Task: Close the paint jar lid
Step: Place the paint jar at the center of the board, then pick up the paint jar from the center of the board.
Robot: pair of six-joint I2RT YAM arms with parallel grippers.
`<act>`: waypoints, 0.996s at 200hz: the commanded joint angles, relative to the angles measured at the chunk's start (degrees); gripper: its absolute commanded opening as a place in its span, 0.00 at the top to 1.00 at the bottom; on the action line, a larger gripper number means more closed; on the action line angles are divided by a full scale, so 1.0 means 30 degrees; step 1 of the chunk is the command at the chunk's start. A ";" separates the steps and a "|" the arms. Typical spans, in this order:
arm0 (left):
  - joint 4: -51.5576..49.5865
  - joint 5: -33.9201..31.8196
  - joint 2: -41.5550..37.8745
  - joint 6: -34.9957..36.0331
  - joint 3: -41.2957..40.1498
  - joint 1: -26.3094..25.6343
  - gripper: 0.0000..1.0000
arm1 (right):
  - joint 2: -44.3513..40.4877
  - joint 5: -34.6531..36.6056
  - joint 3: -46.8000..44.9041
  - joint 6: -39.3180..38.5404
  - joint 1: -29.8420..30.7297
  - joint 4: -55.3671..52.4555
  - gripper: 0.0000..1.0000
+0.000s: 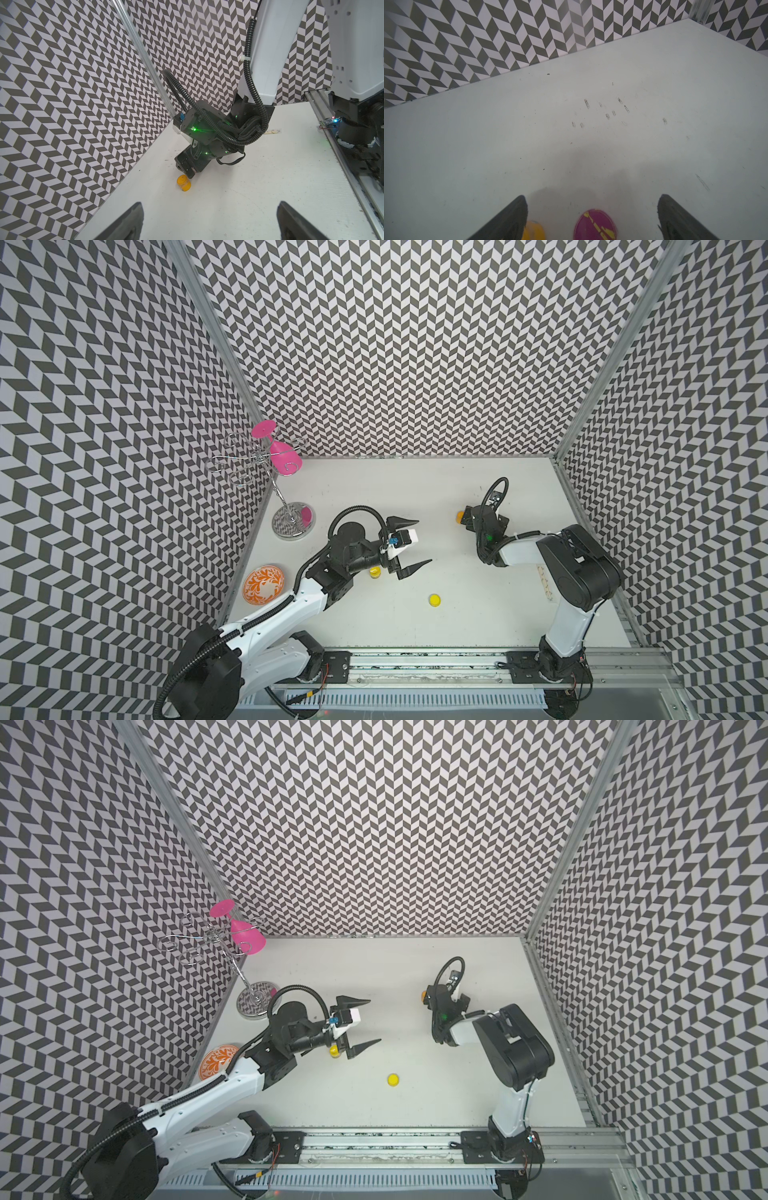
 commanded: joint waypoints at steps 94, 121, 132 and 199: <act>0.2704 -0.3023 -0.0815 -0.5845 0.0056 0.0575 0.00 | -0.4781 0.1872 -0.0214 -0.8201 0.2947 0.1910 0.01; -0.2560 -0.2310 -0.0513 -0.3472 0.3112 0.0907 0.00 | -0.6939 -0.1736 -0.0502 -0.7649 0.2677 0.0174 0.01; -0.1768 -0.3615 -0.0952 -0.4535 0.2783 0.0875 0.00 | -0.7912 -0.3033 -0.0777 -0.7331 0.2647 -0.0588 0.01; -0.8901 -1.0788 -0.4238 -1.0918 0.5241 -0.0130 0.08 | -1.4917 -1.0236 -0.3155 -0.5802 0.2727 -0.7354 0.06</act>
